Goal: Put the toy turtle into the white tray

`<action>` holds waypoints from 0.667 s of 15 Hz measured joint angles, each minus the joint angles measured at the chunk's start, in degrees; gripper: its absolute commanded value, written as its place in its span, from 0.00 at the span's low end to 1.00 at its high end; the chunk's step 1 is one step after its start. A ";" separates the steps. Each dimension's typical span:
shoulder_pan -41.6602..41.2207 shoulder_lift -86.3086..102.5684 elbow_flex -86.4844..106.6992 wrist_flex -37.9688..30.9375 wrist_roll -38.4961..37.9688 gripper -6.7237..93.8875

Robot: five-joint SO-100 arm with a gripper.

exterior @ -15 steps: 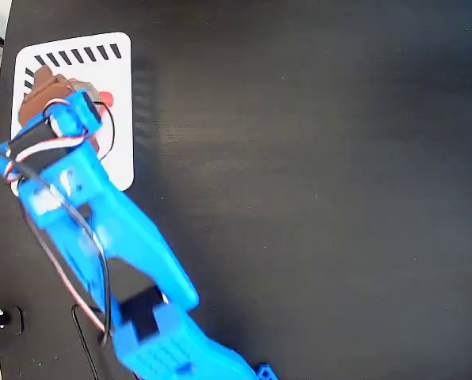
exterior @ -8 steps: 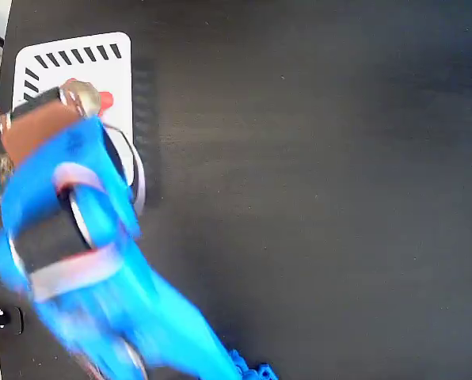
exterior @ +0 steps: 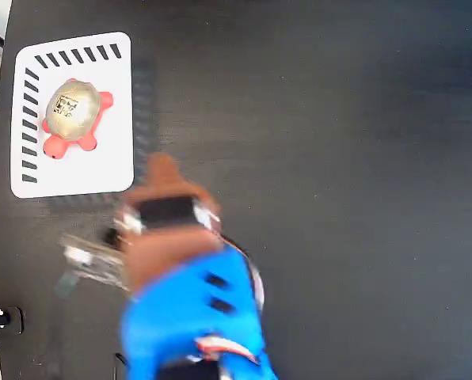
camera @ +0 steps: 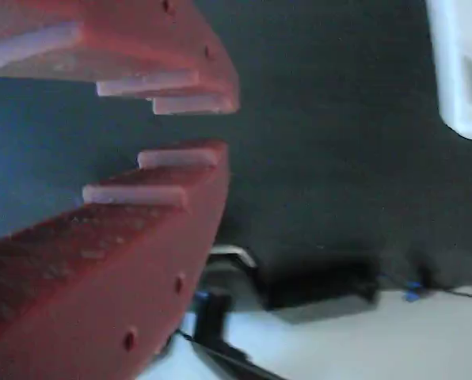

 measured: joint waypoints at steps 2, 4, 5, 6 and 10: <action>1.05 11.16 18.81 -5.89 0.62 0.07; 2.46 20.48 34.19 -10.20 0.62 0.07; 2.81 23.99 40.52 -11.78 0.18 0.07; 3.87 26.81 45.09 -13.01 -0.62 0.07; 4.13 37.71 56.95 -12.48 -1.41 0.07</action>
